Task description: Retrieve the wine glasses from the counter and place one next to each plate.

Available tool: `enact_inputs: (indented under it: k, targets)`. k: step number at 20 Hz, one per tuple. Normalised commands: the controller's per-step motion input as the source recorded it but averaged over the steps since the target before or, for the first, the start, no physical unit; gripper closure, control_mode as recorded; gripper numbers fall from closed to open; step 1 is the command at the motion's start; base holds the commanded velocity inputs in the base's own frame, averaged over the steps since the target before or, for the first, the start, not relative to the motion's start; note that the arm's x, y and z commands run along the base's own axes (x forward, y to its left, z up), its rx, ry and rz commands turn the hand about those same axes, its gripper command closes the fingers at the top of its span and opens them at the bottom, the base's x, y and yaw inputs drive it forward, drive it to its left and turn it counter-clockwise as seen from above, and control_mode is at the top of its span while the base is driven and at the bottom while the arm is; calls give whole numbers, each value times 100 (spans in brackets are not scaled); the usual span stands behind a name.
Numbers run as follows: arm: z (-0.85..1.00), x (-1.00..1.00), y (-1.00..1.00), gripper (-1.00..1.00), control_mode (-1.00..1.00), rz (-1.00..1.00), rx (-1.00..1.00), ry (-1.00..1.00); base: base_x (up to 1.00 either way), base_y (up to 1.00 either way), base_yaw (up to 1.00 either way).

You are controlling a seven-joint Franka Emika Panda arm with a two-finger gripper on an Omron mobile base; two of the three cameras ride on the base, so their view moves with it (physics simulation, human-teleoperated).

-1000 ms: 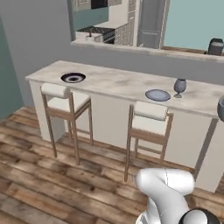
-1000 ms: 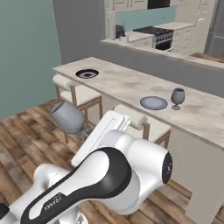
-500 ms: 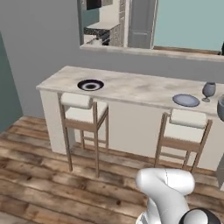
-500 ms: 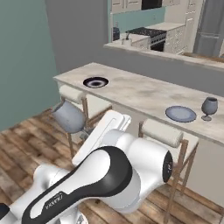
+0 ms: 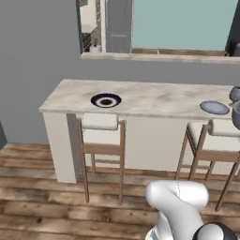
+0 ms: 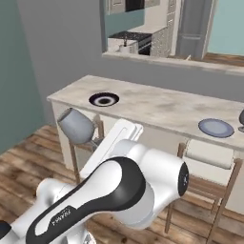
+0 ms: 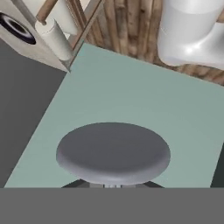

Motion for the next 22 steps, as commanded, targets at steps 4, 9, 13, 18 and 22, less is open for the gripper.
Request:
enact_inputs:
  k: [4, 9, 13, 18, 22]
  targets:
    - [0, 0, 0, 100, 100, 0, 0, 0, 77, 100, -49]
    - [0, 0, 0, 100, 100, 0, 0, 0, 61, 98, -57]
    - [0, 0, 0, 100, 100, 0, 0, 0, 39, 100, -50]
    - [0, 0, 0, 100, 100, 0, 0, 0, 16, 65, -15]
    - [0, 0, 0, 100, 100, 0, 0, 0, 54, 0, 6]
